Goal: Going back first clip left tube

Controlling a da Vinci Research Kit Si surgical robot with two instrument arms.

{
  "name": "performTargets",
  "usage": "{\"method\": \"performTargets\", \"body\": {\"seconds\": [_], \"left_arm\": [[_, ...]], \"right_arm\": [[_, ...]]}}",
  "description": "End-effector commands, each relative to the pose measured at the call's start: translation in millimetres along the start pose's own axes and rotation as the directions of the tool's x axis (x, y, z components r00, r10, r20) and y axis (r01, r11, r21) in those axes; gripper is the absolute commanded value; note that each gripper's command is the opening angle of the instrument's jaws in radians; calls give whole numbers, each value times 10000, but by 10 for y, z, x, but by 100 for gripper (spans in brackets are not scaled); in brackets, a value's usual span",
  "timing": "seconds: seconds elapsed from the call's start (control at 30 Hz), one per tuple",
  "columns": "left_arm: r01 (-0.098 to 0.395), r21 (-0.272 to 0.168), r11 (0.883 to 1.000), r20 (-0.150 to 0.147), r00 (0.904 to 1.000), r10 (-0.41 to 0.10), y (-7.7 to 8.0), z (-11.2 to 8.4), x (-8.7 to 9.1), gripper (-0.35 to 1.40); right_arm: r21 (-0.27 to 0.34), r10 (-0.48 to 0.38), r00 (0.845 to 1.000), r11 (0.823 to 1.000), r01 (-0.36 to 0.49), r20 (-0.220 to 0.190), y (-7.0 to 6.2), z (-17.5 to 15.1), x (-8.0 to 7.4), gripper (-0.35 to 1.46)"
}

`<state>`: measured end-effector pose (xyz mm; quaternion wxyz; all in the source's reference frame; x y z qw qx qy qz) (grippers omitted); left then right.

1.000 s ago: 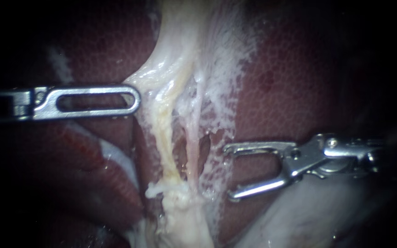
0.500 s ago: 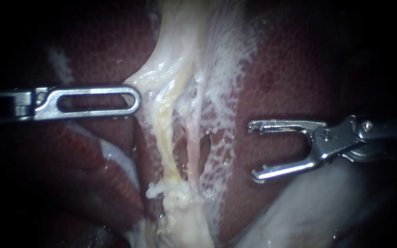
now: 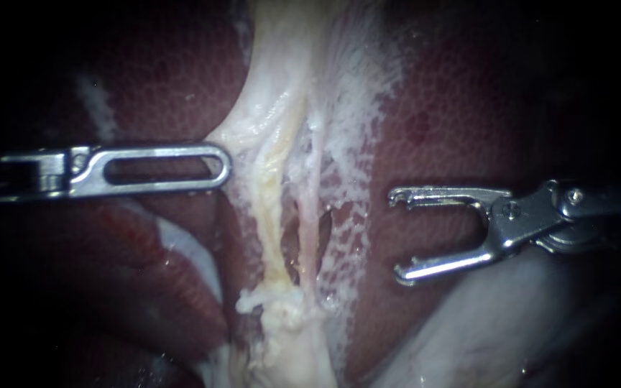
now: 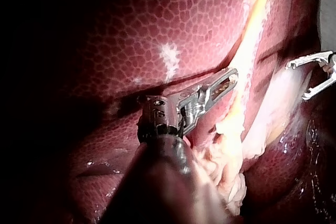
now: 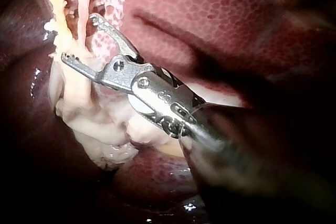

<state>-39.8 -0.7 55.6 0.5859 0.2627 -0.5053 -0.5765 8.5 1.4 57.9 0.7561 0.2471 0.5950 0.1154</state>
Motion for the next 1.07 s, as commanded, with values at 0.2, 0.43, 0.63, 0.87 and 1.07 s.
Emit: {"method": "performTargets", "body": {"seconds": [0.2, 0.43, 0.63, 0.87, 1.07], "left_arm": [[71, 1, 10000, -96, 9999, -71, 5, 13, 13, -35], [55, 29, 10000, -111, 9999, -55, 4, 19, 16, -35], [51, 23, 10000, -103, 9999, -50, 3, 21, 17, -35], [45, 44, 10000, -118, 9999, -45, 2, 22, 18, -35], [104, 42, 9999, -121, 9999, -103, 2, 22, 18, -35]], "right_arm": [[0, -1, 10000, 10000, 1, 1, 0, 0, 0, 60], [-1, -1, 10000, 10000, 1, 1, 0, 0, 0, 60], [1, -1, 10000, 10000, 1, 1, 0, -1, -1, 60], [0, -2, 10000, 10000, 2, 2, 0, -1, -1, 60], [1, -3, 10000, 10000, 3, 2, 0, -1, -1, 60]]}}
